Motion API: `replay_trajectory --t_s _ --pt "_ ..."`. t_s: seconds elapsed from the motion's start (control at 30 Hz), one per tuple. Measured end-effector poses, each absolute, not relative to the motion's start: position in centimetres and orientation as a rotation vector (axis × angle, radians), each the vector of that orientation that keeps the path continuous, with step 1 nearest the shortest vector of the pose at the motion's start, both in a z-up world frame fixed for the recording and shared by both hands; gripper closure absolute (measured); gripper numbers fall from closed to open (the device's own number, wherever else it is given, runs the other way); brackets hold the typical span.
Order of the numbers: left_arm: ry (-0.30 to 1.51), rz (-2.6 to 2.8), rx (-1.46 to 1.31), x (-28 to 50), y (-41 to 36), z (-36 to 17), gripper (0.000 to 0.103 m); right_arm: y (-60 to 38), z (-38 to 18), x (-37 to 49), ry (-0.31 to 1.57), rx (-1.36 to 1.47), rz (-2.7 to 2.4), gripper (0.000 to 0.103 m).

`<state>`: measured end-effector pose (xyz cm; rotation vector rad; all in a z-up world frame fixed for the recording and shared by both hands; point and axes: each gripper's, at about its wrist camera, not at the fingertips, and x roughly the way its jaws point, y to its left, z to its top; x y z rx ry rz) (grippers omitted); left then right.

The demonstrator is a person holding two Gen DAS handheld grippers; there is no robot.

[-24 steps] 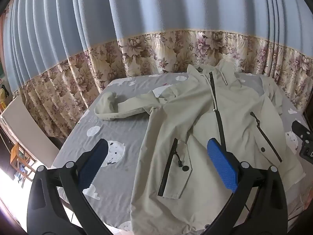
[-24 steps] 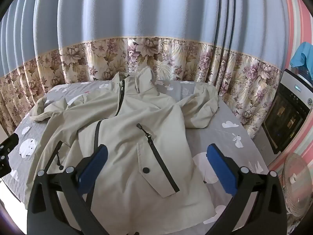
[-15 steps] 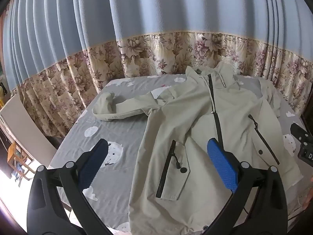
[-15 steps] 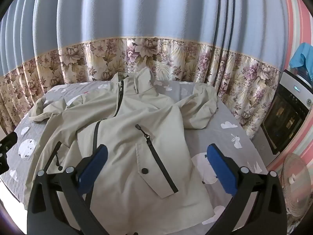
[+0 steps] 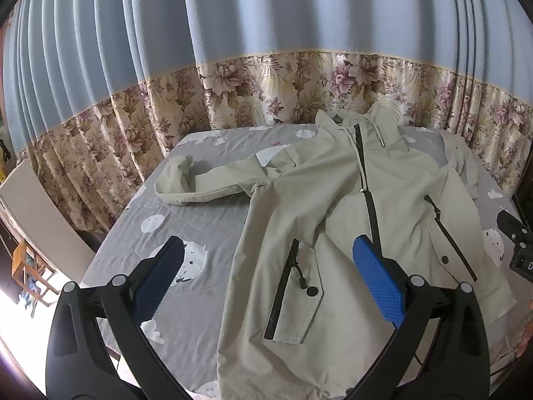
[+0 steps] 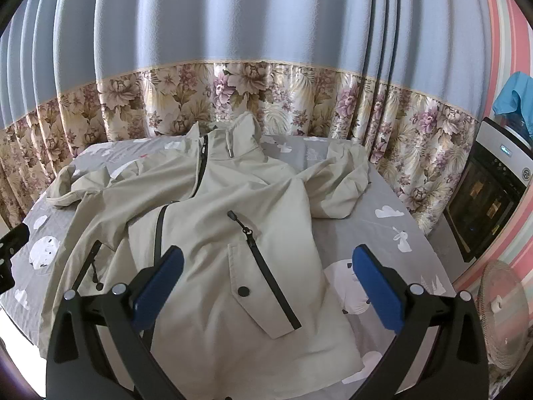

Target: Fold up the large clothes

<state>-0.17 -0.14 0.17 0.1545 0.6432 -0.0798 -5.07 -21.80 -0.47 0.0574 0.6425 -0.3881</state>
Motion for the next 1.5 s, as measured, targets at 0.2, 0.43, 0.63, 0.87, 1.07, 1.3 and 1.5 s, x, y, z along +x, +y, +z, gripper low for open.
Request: replay_trajectory --t_s 0.2,0.43,0.63,0.87,1.07,1.3,1.5 --pt "0.648 -0.084 0.157 0.6 0.1 -0.8 0.003 -21.8 -0.2 -5.0 0.652 0.025 -0.409 0.002" --pt "0.643 -0.082 0.150 1.1 0.5 -0.7 0.003 -22.2 0.5 -5.5 0.625 0.033 -0.424 0.002" --pt "0.651 -0.089 0.155 1.8 0.1 -0.5 0.003 -23.6 0.0 -4.5 0.656 0.066 -0.406 0.002" --pt "0.677 -0.078 0.148 3.4 -0.2 -0.9 0.003 -23.9 -0.3 -3.4 0.661 0.066 -0.391 0.002" --pt "0.681 -0.074 0.150 4.4 -0.4 -1.1 0.003 -23.9 -0.3 -2.4 0.671 0.066 -0.383 0.002" --pt "0.698 -0.074 0.142 6.2 -0.1 -1.2 0.003 -24.4 0.2 -1.0 0.670 0.046 -0.390 0.002" --pt "0.707 -0.079 0.138 7.5 0.2 -1.2 0.003 -25.2 1.2 0.4 0.654 0.054 -0.373 0.002"
